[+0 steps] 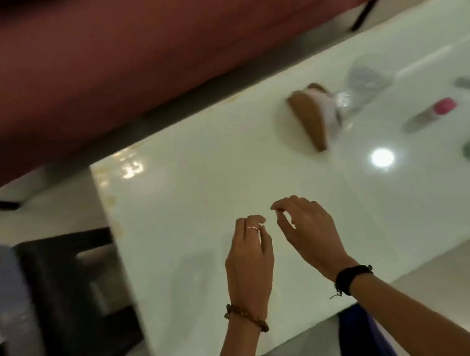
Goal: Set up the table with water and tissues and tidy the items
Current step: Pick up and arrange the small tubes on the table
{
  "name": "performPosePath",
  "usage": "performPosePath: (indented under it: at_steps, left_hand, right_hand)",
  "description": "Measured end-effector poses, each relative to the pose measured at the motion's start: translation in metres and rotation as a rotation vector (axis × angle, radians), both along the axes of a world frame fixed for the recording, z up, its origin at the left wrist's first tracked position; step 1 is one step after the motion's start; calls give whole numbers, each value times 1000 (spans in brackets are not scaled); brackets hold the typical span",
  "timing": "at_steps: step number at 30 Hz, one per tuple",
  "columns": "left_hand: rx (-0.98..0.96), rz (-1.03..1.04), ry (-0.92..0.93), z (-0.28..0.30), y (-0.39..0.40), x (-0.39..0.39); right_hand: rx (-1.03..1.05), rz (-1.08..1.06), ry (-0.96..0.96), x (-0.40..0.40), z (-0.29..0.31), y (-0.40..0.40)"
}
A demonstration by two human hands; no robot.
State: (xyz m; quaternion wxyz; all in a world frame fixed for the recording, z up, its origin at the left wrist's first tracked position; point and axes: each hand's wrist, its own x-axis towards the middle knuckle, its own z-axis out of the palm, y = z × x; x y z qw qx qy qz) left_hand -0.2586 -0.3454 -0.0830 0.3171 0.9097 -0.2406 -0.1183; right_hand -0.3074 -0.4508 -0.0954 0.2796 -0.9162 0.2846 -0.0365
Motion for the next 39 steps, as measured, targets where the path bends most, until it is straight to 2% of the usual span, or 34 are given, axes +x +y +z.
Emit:
performPosePath:
  at_steps: [6,10,12,16,18,19,21,25,29,31,33,35,39]
  left_hand:
    - [30,-306,201,-22,-180,-96]
    - [85,-490,228,-34,-284,-135]
    - [85,-571,115,-38,-326,-142]
    - [85,-732,-268,-48,-402,-139]
    - [152,-841,-378,-53,-439,-129]
    - [185,-881,-393,-57,-459,-125]
    - [231,-873,-307,-65,-499,-115]
    - [514,-847,-192,-83,-539,-108]
    - [629,-857,-448,-97,-547,-117]
    - [621,-875,-497,-100,-552,-116]
    - [618,-884,-453,-100,-555,-112]
    - [545,-782,-294,-93,-552,-113]
    - [126,-486,143,-57,-518,-125]
  right_hand:
    - [-31,-266,93,-111,-11,-171]
    - [-12,-433,127,-165,-25,-256]
    - [-10,-505,139,-183,-32,-289]
    - [4,-643,141,-213,-49,-350]
    - [14,-683,151,-218,-57,-372]
    - [19,-698,158,-220,-61,-381]
    - [21,-704,179,-222,-68,-394]
    - [65,-700,197,-222,-79,-406]
    - [107,-721,115,-222,-84,-411]
    - [152,-753,66,-221,-85,-413]
    - [213,-790,27,-221,-85,-415]
    - [248,-828,-43,-219,-82,-414]
    - [295,-927,-316,-205,-63,-396]
